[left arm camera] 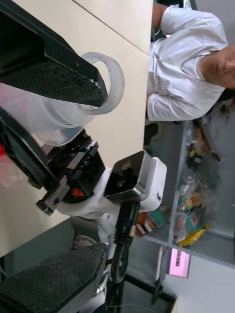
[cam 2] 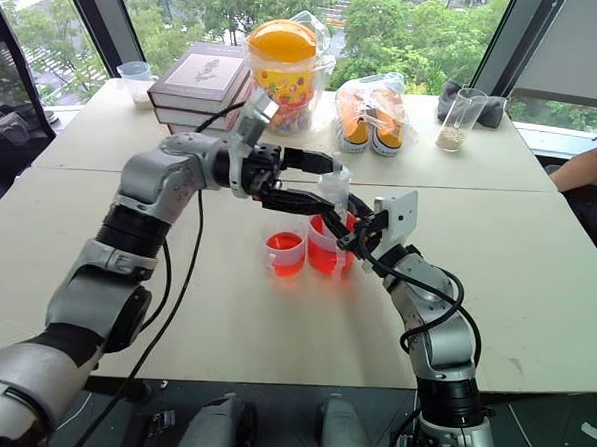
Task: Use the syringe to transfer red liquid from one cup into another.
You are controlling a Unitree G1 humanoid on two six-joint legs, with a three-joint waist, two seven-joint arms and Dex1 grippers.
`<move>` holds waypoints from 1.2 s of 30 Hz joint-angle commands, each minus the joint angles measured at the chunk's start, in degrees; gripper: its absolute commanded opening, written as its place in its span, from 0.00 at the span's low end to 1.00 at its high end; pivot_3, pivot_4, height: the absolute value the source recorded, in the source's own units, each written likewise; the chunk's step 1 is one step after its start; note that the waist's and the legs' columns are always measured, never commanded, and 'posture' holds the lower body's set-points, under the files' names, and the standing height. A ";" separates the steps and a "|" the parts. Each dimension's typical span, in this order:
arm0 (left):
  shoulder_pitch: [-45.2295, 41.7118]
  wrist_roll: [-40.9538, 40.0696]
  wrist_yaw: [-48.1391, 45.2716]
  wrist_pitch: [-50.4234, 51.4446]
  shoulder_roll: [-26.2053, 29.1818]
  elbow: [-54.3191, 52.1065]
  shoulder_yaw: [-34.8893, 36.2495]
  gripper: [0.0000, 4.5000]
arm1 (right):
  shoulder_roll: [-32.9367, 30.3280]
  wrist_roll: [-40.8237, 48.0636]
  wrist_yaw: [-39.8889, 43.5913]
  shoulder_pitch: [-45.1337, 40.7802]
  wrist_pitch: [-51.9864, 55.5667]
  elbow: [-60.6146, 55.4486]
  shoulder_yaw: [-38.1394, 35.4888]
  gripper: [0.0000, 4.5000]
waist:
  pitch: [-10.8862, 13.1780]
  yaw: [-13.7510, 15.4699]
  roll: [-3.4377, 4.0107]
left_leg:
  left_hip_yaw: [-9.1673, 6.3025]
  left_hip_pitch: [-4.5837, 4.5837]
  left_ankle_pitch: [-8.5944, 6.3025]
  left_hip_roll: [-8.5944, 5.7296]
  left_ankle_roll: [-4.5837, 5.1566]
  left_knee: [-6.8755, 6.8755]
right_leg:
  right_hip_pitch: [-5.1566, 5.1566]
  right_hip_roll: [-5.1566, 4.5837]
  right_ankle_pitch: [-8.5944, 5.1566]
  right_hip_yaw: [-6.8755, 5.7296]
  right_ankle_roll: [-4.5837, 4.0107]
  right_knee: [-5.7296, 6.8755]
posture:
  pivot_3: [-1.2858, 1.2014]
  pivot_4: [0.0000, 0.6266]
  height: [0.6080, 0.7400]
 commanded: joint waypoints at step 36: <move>-10.98 -1.58 3.56 -3.66 -0.43 3.03 8.73 0.01 | -2.54 0.90 0.85 0.98 3.40 -0.16 2.68 0.31 | 0.00 0.01 0.00 | -0.05 -0.01 0.00 0.00 0.00 -0.02 | 0.00 0.02 0.00 -0.01 0.01 -0.01 | 0.52 0.24 1.00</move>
